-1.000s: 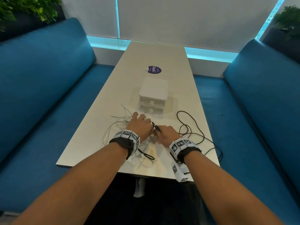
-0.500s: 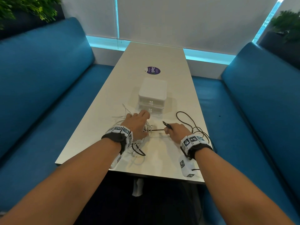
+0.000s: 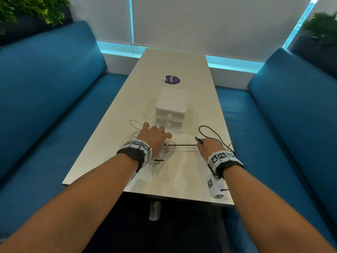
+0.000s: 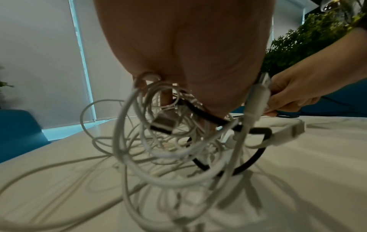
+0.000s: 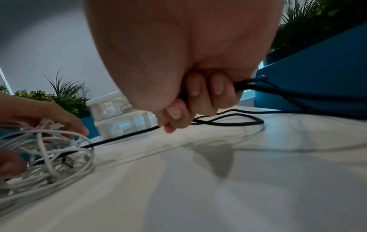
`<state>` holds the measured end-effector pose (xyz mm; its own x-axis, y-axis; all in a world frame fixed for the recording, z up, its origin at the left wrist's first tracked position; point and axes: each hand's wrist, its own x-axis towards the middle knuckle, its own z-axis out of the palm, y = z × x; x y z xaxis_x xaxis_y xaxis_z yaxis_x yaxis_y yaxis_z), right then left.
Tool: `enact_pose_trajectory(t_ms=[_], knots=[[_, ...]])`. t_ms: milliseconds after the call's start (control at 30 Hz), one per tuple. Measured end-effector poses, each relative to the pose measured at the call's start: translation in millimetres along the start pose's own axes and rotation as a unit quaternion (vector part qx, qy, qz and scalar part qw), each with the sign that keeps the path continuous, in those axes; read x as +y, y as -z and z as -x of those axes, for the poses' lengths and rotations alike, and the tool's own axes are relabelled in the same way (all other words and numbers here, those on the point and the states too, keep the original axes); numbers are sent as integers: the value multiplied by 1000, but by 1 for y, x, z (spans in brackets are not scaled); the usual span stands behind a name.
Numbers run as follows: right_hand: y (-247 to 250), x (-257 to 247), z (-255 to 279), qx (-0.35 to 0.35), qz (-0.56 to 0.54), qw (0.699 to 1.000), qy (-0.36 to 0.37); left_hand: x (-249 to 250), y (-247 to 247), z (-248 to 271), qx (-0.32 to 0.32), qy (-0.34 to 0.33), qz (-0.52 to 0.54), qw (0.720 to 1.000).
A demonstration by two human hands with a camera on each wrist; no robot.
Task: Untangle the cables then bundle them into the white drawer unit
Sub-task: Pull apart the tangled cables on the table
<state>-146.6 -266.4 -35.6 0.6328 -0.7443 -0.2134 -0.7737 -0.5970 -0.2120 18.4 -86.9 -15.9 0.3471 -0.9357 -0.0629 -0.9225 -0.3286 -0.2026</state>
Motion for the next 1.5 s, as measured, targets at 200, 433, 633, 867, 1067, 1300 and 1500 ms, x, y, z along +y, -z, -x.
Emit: enact_pose_trajectory(t_ms=[200,433,633,867,1067,1300,1500], knots=[[-5,-10,5,10,12,1000,20,24,21,-6,-67,0,-151,986],[-8,-7,10,18,-9,999,38,57,9,-13,-57,-31,56,996],[3,20,5,27,2,1000,-3,30,-8,-6,-35,-15,-65,997],[2,4,8,62,-16,998,-19,34,-8,-4,-36,-36,-63,997],[-15,-36,22,-11,-79,989,122,46,0,-7,-45,-33,-52,997],[-17,-46,27,-48,-89,983,155,45,2,-9,-23,-1,-5,1000],[-8,-24,25,-62,-37,992,106,33,-6,-7,-24,7,-17,1000]])
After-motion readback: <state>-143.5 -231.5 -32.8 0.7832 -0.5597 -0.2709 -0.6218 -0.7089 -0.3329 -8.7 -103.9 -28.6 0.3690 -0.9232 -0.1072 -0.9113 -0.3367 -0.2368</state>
